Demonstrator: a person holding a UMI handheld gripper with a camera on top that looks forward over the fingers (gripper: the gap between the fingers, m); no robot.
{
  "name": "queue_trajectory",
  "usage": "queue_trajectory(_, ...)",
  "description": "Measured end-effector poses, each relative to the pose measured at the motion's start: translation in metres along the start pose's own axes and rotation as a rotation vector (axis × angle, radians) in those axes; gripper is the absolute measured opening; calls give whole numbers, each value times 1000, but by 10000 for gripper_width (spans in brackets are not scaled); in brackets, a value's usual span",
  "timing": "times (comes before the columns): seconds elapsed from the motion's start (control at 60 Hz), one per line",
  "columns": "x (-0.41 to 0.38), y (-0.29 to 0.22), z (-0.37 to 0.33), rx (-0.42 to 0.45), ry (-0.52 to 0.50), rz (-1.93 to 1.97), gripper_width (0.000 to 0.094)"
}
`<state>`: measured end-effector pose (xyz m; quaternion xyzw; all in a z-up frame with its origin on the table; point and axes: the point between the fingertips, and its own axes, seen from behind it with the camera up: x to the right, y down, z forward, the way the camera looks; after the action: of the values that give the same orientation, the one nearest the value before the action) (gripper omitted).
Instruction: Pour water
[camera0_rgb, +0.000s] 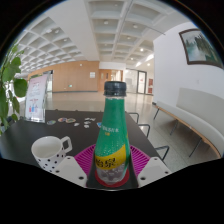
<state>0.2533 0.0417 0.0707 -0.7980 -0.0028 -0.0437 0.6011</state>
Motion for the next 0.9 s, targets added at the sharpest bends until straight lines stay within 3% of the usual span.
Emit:
queue_trajectory(0.083, 4, 4, -3, -51, 26, -5, 672)
queue_trajectory(0.133, 1, 5, -11, -74, 29, -6, 874)
queue_trajectory(0.183, -1, 4, -20, -92, 33, -14, 821)
queue_trajectory(0.233, -1, -1, -35, -98, 47, -32, 861)
queue_trajectory(0.4, -5, -21, -112, -112, 113, -42, 853)
queue_trajectory(0.9, -31, -35, -363, -102, 120, 51, 853)
